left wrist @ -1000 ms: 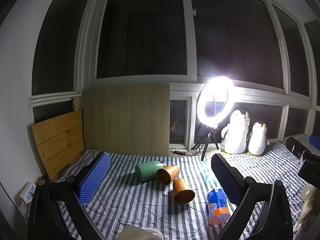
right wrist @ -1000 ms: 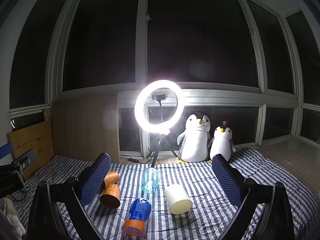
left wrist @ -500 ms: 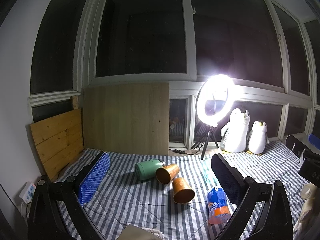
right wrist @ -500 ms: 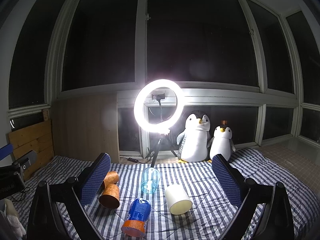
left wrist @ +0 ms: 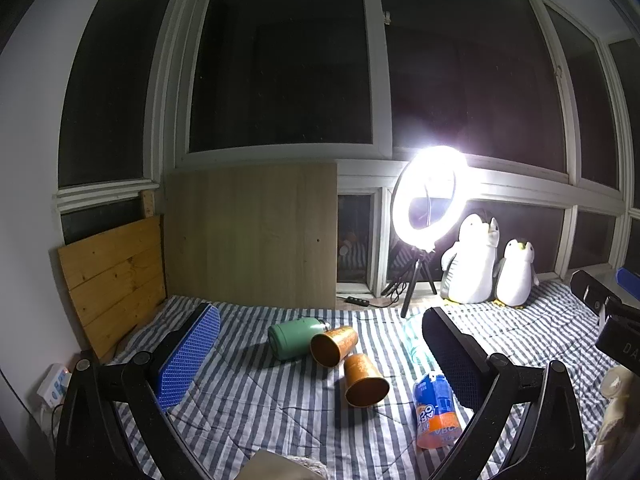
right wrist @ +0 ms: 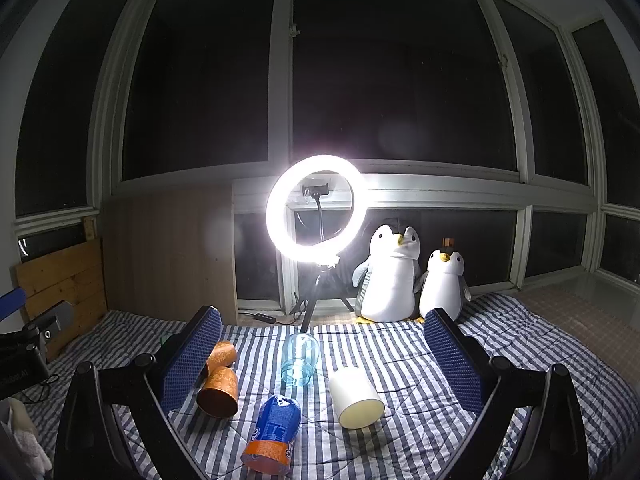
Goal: Flip cup upside down
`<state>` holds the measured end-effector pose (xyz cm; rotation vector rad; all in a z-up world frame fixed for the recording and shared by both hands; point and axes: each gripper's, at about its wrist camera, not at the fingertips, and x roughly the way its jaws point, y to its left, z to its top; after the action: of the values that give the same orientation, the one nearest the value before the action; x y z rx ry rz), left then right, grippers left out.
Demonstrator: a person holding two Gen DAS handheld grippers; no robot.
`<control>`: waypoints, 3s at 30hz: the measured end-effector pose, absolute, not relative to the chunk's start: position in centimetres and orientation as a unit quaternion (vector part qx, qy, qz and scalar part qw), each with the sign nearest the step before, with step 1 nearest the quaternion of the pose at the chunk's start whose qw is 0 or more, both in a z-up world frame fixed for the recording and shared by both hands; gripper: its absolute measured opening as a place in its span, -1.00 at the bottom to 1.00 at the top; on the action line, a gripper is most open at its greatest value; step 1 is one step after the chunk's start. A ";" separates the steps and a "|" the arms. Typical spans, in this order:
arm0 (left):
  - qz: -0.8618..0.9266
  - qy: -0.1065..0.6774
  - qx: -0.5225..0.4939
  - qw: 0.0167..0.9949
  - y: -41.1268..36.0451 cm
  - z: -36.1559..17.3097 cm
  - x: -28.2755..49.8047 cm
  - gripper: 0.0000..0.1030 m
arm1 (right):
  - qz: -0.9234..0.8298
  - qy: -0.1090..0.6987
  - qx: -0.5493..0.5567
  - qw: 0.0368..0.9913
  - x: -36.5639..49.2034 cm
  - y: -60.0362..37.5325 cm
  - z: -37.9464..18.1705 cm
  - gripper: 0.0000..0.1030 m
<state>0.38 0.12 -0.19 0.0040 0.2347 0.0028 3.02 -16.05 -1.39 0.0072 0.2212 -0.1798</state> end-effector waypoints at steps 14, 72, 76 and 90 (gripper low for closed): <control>-0.001 0.122 0.004 0.993 0.0 -0.7 0.9 0.99 | -0.090 0.115 0.005 0.989 3.4 -16.1 -1.8 0.95; -0.084 0.497 0.124 0.855 -6.1 -16.3 43.3 0.81 | -0.240 0.287 0.076 0.924 7.1 -27.2 -7.1 0.95; -0.078 0.528 0.133 0.835 -6.2 -18.4 45.6 0.63 | -0.255 0.288 0.084 0.919 6.2 -28.3 -7.2 0.95; -0.069 0.586 0.121 0.798 -7.6 -22.5 51.5 0.02 | -0.271 0.302 0.088 0.910 6.0 -29.1 -8.2 0.95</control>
<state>51.54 -7.61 -22.49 0.2597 1.2586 -0.1476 5.96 -29.13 -8.25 0.1818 0.6220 -0.5581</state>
